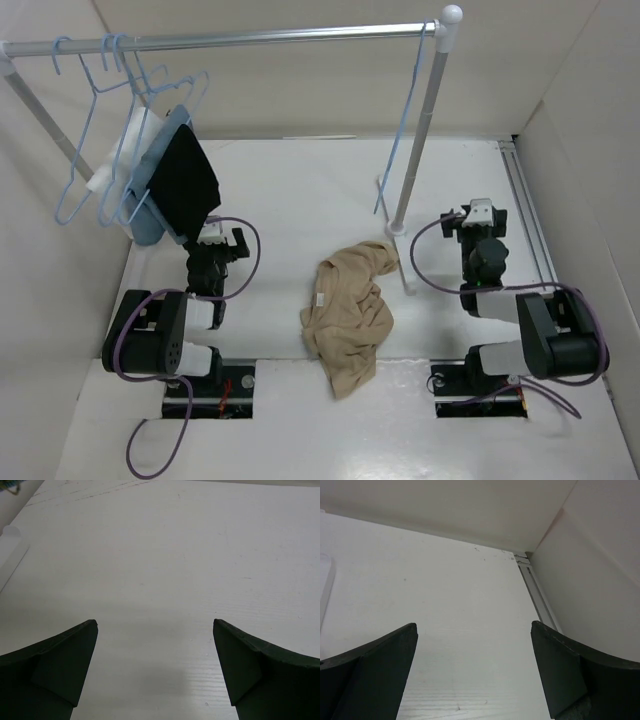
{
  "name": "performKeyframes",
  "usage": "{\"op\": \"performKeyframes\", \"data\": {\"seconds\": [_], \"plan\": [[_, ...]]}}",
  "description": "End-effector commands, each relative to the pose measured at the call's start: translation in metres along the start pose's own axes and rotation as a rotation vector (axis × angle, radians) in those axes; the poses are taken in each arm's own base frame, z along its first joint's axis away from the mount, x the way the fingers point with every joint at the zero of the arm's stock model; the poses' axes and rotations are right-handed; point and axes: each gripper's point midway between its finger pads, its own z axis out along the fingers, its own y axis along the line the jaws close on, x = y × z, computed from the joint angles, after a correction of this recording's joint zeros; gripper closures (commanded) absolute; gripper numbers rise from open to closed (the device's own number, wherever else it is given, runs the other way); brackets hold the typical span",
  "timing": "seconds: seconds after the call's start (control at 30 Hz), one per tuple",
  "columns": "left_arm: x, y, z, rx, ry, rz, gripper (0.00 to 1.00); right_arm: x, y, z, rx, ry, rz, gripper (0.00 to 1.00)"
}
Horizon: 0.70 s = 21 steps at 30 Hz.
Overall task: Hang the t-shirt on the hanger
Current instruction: Grab a hanger with the right arm
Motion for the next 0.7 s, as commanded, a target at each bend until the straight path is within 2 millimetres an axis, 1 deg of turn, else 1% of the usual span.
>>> {"op": "performKeyframes", "data": {"seconds": [0.0,0.03,0.07,0.1,0.13,0.17,0.2,0.23,0.27,0.33,0.37,0.4,0.43,0.47,0.5,0.53,0.57,0.6,0.63,0.67], "plan": [[-0.061,-0.003,0.008,0.009,-0.221,-0.041,0.0,-0.025,-0.018,0.009,0.076,-0.015,0.066,0.0],[-0.061,-0.003,0.008,0.009,-0.221,-0.041,0.0,-0.025,-0.026,0.009,0.119,0.016,0.079,0.0],[-0.061,-0.003,0.008,0.009,-0.221,-0.041,0.0,-0.035,-0.036,0.014,0.154,0.014,0.096,0.0],[-0.061,-0.003,0.008,0.009,-0.221,-0.041,0.0,-0.035,-0.039,0.011,0.164,0.053,0.113,0.0],[-0.061,-0.007,0.007,0.03,-0.22,-0.039,0.0,-0.039,-0.044,0.011,0.186,0.061,0.126,0.0],[-0.066,-0.011,0.004,0.06,-0.243,0.003,0.0,-0.048,-0.053,0.012,0.219,0.063,0.137,0.0],[-0.065,-0.014,0.001,0.082,-0.247,0.006,0.0,-0.056,-0.055,0.012,0.225,0.044,0.144,0.0],[-0.071,-0.014,-0.004,0.083,-0.278,0.003,0.0,-0.055,-0.056,0.01,0.22,0.059,0.115,0.0],[-0.073,-0.017,-0.008,0.101,-0.292,0.014,0.0,-0.063,-0.058,0.011,0.216,0.042,0.11,0.0],[-0.073,-0.02,-0.017,0.129,-0.306,0.029,0.0,-0.074,-0.062,0.007,0.221,0.025,0.115,0.0],[-0.08,-0.026,-0.019,0.162,-0.329,0.052,0.0,-0.075,-0.063,0.005,0.22,0.028,0.114,0.0],[-0.079,-0.03,-0.023,0.188,-0.331,0.073,0.0,-0.084,-0.065,0.006,0.215,0.013,0.118,0.0],[-0.072,-0.038,-0.024,0.238,-0.304,0.109,0.0,-0.095,-0.065,0.004,0.199,-0.005,0.13,0.0],[-0.081,-0.048,-0.027,0.299,-0.325,0.16,0.0,-0.09,-0.061,0.003,0.17,0.033,0.117,0.0],[-0.076,-0.075,-0.034,0.446,-0.322,0.278,0.0,-0.092,-0.055,0.005,0.131,0.044,0.111,0.0],[-0.057,-0.086,-0.031,0.517,-0.212,0.329,0.0,-0.105,-0.06,0.008,0.129,0.032,0.113,0.0],[-0.052,-0.096,-0.033,0.57,-0.18,0.379,0.0,-0.097,-0.055,0.007,0.097,0.088,0.088,0.0],[-0.054,-0.106,-0.038,0.627,-0.176,0.421,0.0,-0.1,-0.051,0.008,0.068,0.1,0.084,0.0],[-0.057,-0.116,-0.04,0.663,-0.173,0.456,0.0,-0.102,-0.052,0.008,0.063,0.116,0.08,0.0],[-0.045,-0.116,-0.042,0.669,-0.122,0.461,0.0,-0.109,-0.052,0.011,0.051,0.119,0.079,0.0]]}}
